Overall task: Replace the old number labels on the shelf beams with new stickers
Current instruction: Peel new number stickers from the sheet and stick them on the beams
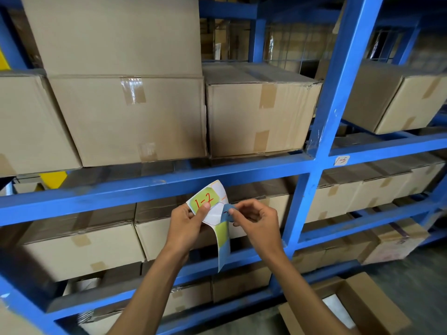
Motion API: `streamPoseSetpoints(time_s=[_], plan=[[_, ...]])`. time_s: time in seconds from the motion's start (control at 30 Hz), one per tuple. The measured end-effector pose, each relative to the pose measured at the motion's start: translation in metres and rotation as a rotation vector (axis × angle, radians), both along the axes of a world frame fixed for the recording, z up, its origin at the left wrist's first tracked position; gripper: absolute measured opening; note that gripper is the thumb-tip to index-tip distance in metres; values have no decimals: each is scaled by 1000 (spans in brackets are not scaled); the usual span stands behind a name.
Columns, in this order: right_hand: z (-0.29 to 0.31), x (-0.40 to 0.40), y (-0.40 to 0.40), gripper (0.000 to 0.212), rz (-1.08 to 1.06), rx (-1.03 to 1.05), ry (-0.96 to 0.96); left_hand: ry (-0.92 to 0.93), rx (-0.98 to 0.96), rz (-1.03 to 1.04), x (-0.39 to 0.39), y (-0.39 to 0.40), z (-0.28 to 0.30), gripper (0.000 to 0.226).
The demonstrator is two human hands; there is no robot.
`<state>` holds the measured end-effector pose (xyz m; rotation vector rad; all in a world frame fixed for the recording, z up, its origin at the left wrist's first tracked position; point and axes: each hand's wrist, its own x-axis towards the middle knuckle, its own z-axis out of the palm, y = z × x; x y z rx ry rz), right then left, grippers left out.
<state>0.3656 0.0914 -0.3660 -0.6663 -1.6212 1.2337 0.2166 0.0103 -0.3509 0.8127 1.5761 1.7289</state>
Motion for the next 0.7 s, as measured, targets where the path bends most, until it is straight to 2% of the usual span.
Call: streamPoseSetpoints(time_s=[0.13,0.33,0.7], plan=[[0,-1,-5,6,2,-61,49,25,36,27,3,-4,3,13],[-2,2,-7,8,15,-259,160,37,81,51,-1,-9,4,12],[5,14,20,7,-49,-254,173,54,-19,78,-11,-5,-6,11]])
